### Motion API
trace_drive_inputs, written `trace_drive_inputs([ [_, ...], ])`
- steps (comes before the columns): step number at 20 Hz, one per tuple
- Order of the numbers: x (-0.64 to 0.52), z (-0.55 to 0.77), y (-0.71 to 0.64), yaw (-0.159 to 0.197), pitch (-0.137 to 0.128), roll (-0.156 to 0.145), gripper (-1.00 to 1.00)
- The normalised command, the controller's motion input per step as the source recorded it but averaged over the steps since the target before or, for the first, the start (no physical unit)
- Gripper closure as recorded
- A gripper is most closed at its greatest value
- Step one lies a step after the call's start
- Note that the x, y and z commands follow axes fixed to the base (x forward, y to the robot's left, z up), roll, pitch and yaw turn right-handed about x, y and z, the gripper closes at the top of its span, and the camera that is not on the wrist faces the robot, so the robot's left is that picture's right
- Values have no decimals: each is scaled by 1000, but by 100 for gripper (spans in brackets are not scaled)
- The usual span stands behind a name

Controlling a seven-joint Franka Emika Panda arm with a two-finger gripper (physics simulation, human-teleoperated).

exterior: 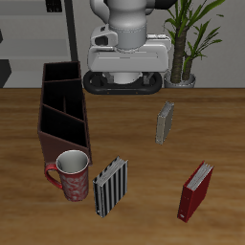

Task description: Place the striped book into the right desk caddy's front compartment

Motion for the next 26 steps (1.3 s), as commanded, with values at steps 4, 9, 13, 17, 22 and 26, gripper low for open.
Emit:
trace_drive_inputs([
  [4,396,-33,-65,-12,0,-11,-100],
  [9,475,-40,-98,-28,-15,-20,-100],
  [13,353,-39,-138,-57,-24,-43,-100],
  [17,310,-6,-182,-60,-69,-55,-100],
  [22,207,-51,-68,-23,-32,-6,-100],
  [26,189,-182,-109,-33,-29,-34,-100],
])
